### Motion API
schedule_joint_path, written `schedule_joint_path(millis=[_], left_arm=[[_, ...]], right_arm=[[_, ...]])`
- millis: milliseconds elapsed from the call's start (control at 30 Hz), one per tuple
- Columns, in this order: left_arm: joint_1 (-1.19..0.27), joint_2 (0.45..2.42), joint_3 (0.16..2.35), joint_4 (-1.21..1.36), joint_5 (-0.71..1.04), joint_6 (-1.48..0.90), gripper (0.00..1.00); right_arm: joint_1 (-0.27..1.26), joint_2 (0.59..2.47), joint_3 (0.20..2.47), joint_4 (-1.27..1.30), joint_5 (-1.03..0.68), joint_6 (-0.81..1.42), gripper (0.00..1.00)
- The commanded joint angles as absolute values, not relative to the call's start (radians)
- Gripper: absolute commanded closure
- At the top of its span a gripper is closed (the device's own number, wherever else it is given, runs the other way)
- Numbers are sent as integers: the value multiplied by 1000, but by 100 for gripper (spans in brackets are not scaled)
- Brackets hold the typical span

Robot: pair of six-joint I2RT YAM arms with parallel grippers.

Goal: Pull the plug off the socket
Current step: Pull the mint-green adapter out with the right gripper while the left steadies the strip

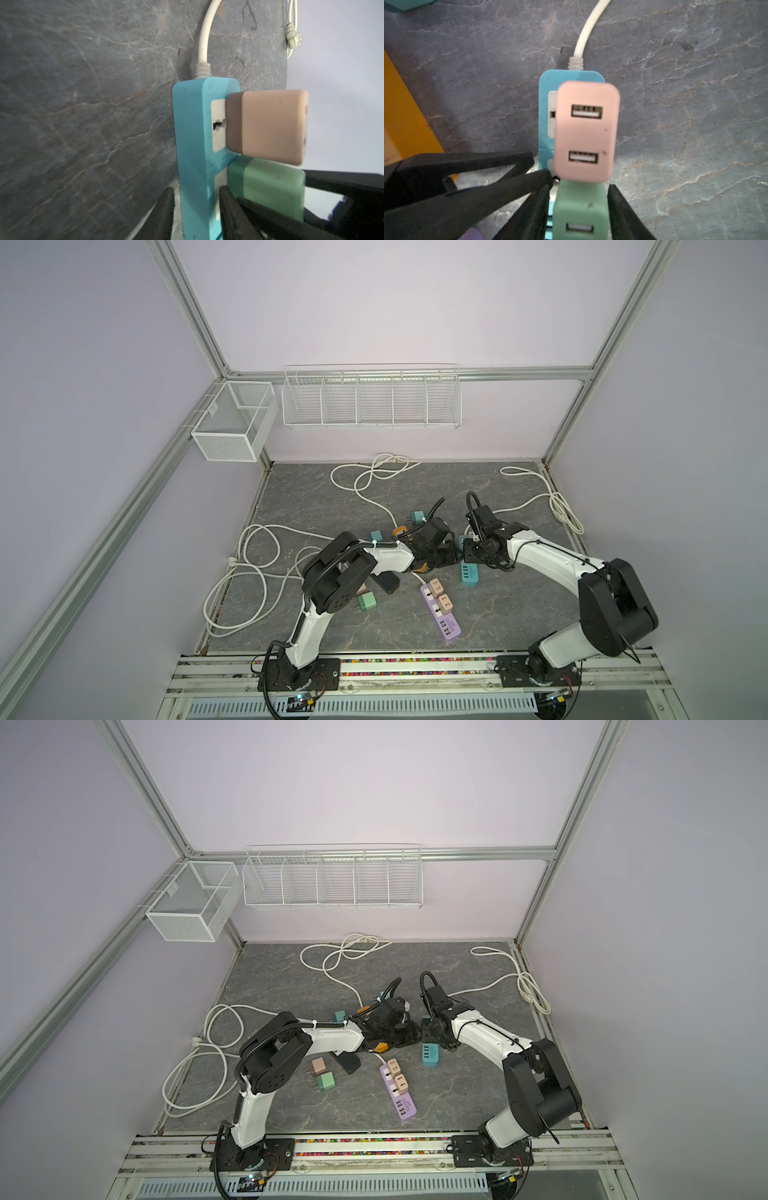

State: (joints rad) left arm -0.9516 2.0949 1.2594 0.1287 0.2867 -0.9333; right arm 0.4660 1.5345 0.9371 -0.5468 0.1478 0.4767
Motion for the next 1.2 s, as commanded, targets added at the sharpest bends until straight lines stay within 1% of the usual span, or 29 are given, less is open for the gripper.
schedule_joint_path(millis=[0, 500, 633, 800, 933, 1067, 1167], left_arm=[[-962, 2122, 1256, 123, 274, -933, 64], [-965, 2134, 1261, 54, 229, -929, 68], [-966, 2133, 1268, 36, 223, -925, 69], [-972, 2143, 1285, 22, 217, -926, 70], [-973, 2146, 1288, 10, 211, -922, 71], [-973, 2146, 1296, -8, 205, -911, 71], [-975, 2148, 1310, -24, 207, -900, 72]], right_arm=[[461, 1548, 950, -532, 138, 462, 53], [453, 1539, 948, -550, 139, 434, 68], [449, 1528, 950, -556, 141, 437, 69], [467, 1556, 956, -520, 69, 460, 73], [471, 1567, 970, -534, 83, 458, 75], [458, 1541, 964, -560, 136, 442, 75], [435, 1521, 947, -554, 108, 439, 76]])
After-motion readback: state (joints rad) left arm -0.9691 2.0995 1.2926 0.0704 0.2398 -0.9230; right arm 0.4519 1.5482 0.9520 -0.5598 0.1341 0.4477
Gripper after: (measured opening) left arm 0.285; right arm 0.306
